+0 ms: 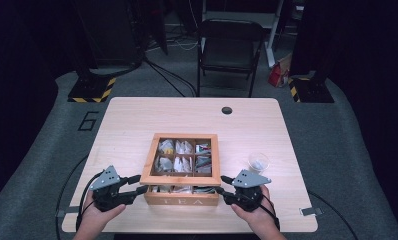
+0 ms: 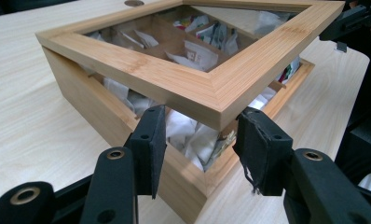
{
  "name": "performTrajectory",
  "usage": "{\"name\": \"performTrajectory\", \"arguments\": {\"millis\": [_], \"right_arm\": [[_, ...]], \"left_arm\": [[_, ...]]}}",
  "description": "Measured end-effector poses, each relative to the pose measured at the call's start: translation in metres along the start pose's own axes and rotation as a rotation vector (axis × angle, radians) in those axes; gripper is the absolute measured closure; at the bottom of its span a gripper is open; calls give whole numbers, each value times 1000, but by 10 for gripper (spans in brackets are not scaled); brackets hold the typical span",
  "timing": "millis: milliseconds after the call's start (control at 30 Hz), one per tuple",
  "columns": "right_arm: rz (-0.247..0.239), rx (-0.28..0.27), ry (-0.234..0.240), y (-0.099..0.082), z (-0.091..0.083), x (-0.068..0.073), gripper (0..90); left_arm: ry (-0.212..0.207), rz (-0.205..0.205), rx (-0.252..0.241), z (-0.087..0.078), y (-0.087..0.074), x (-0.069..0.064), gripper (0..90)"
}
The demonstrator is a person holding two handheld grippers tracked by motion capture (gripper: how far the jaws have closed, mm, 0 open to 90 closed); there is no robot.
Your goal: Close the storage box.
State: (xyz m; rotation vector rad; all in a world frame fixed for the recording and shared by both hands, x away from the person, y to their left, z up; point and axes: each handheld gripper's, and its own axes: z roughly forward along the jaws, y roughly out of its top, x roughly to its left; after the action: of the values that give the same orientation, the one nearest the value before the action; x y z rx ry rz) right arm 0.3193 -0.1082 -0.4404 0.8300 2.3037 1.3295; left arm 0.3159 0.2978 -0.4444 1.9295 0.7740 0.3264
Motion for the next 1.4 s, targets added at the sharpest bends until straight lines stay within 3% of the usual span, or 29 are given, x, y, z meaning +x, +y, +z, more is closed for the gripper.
{"name": "performTrajectory", "arguments": {"millis": [400,567,800,1133,1200,1267,1300,1400], "right_arm": [[16,48,23,-15,9,6,593],[14,84,30,-20,12,8,591],[27,109,42,-24,13,8,590],[44,111,52,-24,9,7,579],[66,71,63,-23,4,5,591],[73,54,51,-21,-1,1,591],[83,49,49,-20,-2,0,590],[111,32,68,-21,-4,-7,583]], "left_arm": [[-7,-13,21,5,-17,-4,526],[-13,-34,-10,4,-19,-4,534],[-19,-35,22,7,-19,-2,532],[-11,-38,22,4,-18,1,528],[-5,-43,13,4,-17,2,525],[5,-41,12,4,-17,4,521],[-4,-60,14,4,-17,4,516],[0,-56,6,4,-16,5,509]]}}
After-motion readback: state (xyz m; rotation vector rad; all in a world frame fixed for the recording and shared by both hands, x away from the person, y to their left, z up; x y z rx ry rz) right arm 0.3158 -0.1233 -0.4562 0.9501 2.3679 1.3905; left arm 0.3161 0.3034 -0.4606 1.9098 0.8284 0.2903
